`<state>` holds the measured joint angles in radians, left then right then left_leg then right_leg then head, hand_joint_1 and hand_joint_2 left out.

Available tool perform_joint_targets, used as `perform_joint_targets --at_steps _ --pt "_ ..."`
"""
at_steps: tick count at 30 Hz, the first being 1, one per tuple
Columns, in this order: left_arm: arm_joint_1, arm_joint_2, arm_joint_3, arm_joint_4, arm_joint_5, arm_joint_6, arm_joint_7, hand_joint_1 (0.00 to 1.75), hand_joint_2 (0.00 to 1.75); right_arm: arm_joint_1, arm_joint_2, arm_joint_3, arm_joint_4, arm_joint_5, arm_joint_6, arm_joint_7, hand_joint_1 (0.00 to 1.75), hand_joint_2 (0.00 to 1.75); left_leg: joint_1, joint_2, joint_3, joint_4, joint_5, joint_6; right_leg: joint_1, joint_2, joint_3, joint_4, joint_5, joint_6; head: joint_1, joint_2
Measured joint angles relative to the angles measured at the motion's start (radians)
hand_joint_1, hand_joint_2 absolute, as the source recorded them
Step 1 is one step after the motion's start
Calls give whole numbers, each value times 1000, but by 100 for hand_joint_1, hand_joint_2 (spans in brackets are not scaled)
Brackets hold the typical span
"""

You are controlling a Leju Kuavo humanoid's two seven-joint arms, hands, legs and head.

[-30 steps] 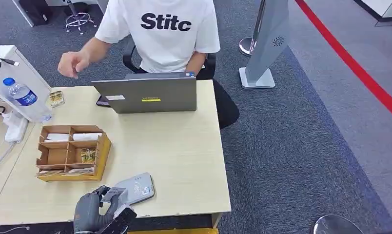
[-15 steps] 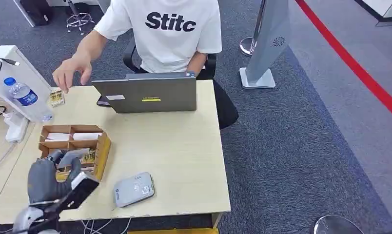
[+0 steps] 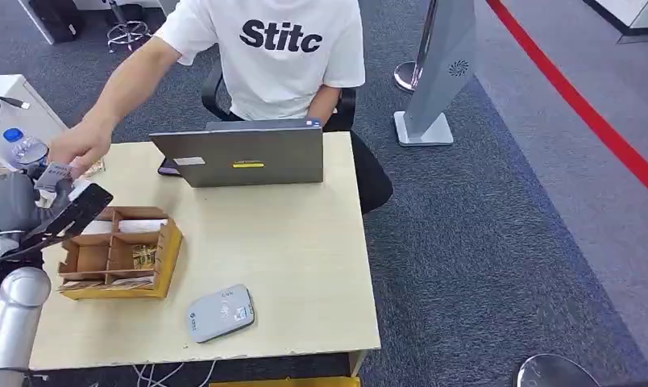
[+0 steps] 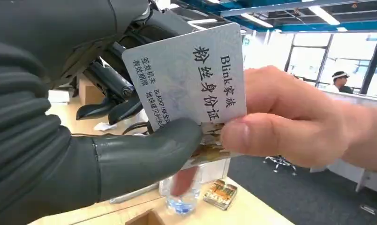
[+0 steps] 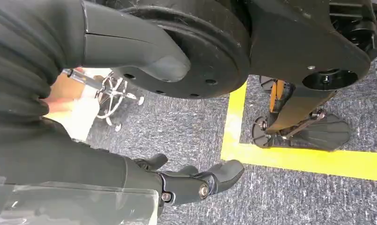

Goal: Pass the card to the sensor for recognition and then transmit it.

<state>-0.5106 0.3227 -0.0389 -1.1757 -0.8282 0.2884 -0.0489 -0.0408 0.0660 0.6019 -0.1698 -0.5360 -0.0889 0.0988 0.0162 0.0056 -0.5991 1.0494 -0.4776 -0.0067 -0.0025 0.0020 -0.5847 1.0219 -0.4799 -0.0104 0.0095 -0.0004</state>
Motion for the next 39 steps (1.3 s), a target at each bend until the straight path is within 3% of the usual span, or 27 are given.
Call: perform_joint_targets --at_steps 12,13,14,15,21,29,36,39 --pt "-34 -6 0 43 2 -2 4 175 175 -1 0 0 0 0 3 3 0 175 0 11 0 0 -2 -2 0 12 -4 0 1 -1 0 0" --pt "-36 -7 0 45 2 -2 4 119 175 -2 0 0 0 0 3 3 0 175 0 12 0 0 -3 -2 0 12 -4 0 1 -1 0 0" --pt "-38 -8 -1 47 2 -2 4 42 175 -2 0 0 0 0 3 3 0 175 0 12 0 0 -3 -2 0 12 -4 0 1 -1 0 0" --pt "-39 -10 -1 50 3 -2 4 0 175 -2 0 0 0 0 4 3 0 175 0 13 0 0 -3 -2 0 13 -5 0 1 -1 0 0" --pt "-36 -20 -2 51 54 23 -31 0 175 -3 0 0 0 -13 3 10 0 175 0 12 -1 0 -4 -1 0 12 -4 0 0 0 0 0" --pt "30 -41 -4 -77 97 20 -51 0 175 -3 0 0 0 -22 2 12 0 175 0 11 -1 0 -3 -1 0 11 -4 0 0 0 0 0" --pt "114 -26 -29 -221 70 -37 -62 0 175 0 0 0 0 -39 2 10 0 175 0 12 0 0 -4 -1 0 11 -3 0 0 0 0 0" --pt "180 -3 -42 -321 124 -113 -83 0 175 3 0 -1 1 -49 2 4 0 175 0 12 -1 0 -4 -1 0 11 -4 0 -1 0 0 0"
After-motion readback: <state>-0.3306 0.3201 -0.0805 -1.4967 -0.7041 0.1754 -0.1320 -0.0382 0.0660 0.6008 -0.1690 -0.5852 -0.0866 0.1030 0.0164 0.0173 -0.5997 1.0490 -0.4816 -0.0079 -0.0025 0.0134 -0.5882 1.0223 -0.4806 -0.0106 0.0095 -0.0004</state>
